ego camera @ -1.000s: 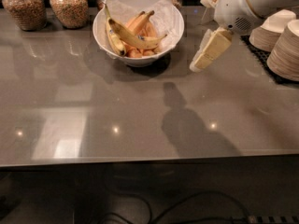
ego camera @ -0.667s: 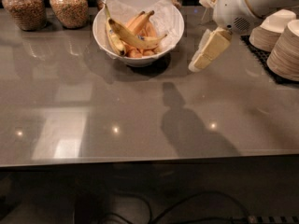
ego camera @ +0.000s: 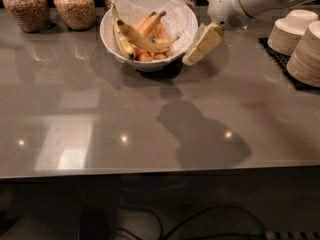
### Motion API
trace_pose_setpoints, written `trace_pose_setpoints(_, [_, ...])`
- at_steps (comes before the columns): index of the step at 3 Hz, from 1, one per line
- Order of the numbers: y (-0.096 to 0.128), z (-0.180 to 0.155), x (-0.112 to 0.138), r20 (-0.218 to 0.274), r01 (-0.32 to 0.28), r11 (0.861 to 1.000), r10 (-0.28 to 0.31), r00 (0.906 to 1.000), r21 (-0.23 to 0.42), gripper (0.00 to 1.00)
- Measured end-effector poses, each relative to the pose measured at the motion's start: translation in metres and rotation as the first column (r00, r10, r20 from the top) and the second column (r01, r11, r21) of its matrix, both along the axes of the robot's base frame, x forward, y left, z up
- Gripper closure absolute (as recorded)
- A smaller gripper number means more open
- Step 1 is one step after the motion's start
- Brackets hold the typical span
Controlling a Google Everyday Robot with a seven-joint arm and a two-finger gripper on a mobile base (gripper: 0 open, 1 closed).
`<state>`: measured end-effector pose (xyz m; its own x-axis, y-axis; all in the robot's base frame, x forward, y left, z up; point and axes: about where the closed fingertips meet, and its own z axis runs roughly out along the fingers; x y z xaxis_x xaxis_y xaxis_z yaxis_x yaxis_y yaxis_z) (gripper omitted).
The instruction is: Pick banana from white bowl
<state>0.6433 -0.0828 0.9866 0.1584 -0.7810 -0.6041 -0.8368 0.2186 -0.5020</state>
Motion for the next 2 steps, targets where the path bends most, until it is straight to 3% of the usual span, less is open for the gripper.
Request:
trace_pose_setpoints(1, [0.027,-0.001,0.035,0.039,-0.024,0.997,0.021,0.999,0.067,0.19])
trace_pose_setpoints(2, [0.046,-0.011,0.054,0.045,-0.042,0.994,0.038,0.9983,0.1,0.42])
